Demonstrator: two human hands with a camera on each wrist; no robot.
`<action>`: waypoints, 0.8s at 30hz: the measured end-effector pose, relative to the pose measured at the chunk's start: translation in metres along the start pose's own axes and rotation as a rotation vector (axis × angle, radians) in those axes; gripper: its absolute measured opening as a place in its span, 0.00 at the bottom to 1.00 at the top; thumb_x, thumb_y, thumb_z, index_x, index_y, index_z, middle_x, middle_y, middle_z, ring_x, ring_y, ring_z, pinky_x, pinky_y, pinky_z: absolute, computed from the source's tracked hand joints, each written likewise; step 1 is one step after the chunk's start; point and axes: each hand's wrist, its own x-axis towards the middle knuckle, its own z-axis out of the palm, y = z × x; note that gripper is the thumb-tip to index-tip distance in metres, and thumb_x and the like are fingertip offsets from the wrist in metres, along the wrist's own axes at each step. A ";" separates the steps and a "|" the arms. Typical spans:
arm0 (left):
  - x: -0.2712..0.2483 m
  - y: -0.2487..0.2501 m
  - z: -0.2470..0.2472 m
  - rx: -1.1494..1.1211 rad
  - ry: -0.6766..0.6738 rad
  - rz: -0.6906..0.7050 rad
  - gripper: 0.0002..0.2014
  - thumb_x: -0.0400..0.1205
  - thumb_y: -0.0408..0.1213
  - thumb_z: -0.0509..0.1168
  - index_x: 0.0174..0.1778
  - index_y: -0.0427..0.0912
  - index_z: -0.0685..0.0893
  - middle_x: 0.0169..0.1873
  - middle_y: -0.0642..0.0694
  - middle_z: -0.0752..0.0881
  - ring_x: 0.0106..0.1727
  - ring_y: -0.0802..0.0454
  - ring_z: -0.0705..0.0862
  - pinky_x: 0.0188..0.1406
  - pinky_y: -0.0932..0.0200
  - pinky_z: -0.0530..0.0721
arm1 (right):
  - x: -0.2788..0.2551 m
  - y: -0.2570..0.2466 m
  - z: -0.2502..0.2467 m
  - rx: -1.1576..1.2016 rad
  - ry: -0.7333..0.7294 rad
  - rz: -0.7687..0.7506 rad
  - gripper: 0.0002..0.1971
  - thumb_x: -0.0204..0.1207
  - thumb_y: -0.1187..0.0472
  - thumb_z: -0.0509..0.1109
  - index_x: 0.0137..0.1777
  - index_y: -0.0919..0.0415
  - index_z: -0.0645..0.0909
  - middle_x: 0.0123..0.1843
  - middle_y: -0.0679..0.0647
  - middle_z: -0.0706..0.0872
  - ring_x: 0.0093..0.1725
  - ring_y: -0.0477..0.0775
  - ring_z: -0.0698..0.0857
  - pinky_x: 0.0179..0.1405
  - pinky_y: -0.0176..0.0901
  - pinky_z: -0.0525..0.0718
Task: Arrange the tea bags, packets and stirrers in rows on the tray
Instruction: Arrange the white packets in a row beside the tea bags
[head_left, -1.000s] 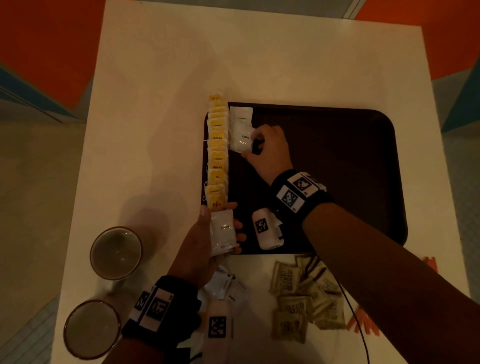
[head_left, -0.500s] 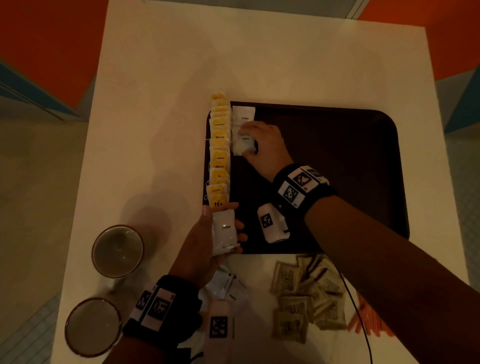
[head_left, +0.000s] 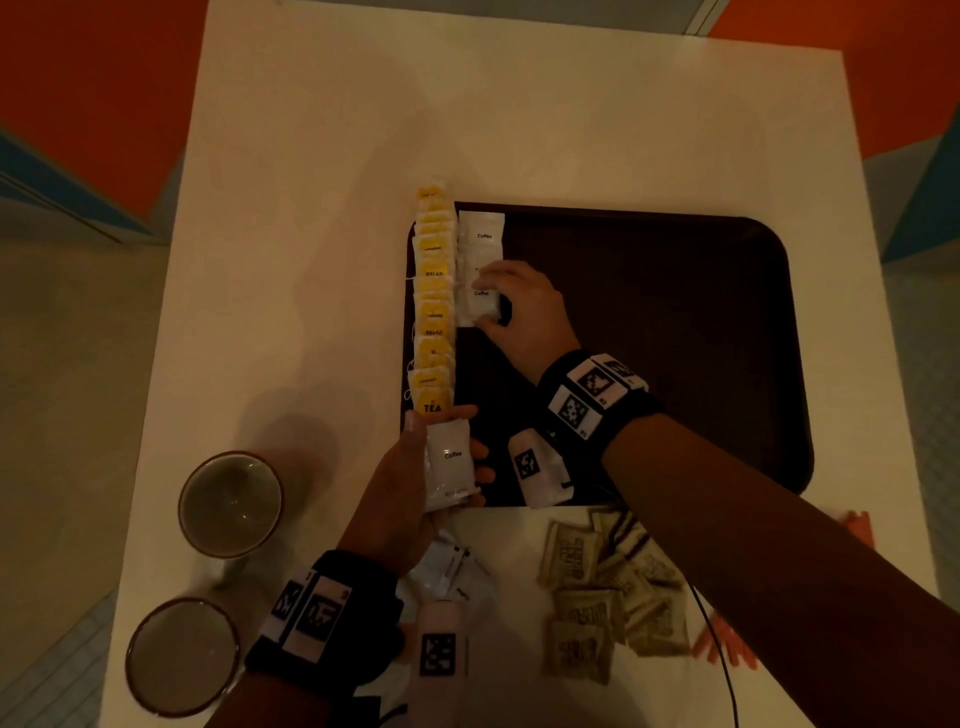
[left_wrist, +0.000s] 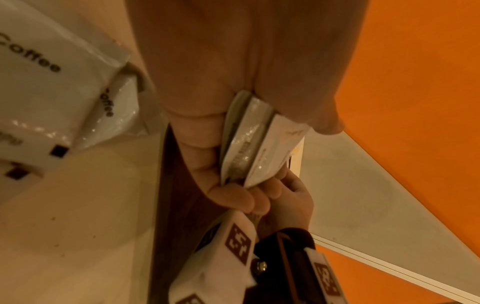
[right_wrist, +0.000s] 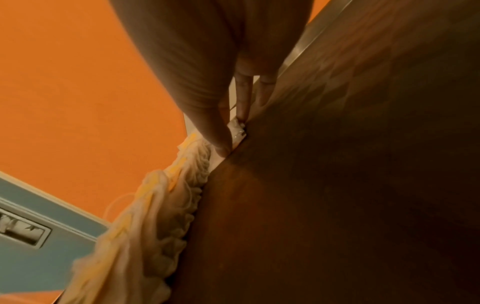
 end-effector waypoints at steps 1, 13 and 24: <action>0.000 0.000 0.000 -0.007 -0.004 -0.006 0.42 0.52 0.74 0.72 0.55 0.49 0.86 0.36 0.44 0.88 0.34 0.49 0.88 0.27 0.57 0.86 | 0.001 0.000 0.000 0.002 0.004 0.006 0.18 0.68 0.64 0.74 0.59 0.57 0.81 0.67 0.53 0.78 0.67 0.56 0.75 0.69 0.61 0.73; -0.005 0.006 0.005 -0.047 0.043 -0.022 0.36 0.70 0.67 0.45 0.58 0.45 0.82 0.35 0.45 0.88 0.32 0.51 0.86 0.27 0.58 0.84 | -0.036 -0.034 -0.041 0.123 -0.107 -0.151 0.14 0.73 0.56 0.72 0.58 0.55 0.83 0.60 0.46 0.83 0.61 0.45 0.77 0.65 0.47 0.75; -0.009 0.007 0.013 0.029 0.053 -0.011 0.37 0.71 0.66 0.44 0.63 0.44 0.79 0.52 0.41 0.90 0.48 0.44 0.89 0.43 0.50 0.88 | -0.105 -0.046 -0.031 0.127 -0.386 -0.242 0.17 0.71 0.56 0.74 0.59 0.59 0.80 0.60 0.53 0.81 0.62 0.48 0.73 0.66 0.35 0.68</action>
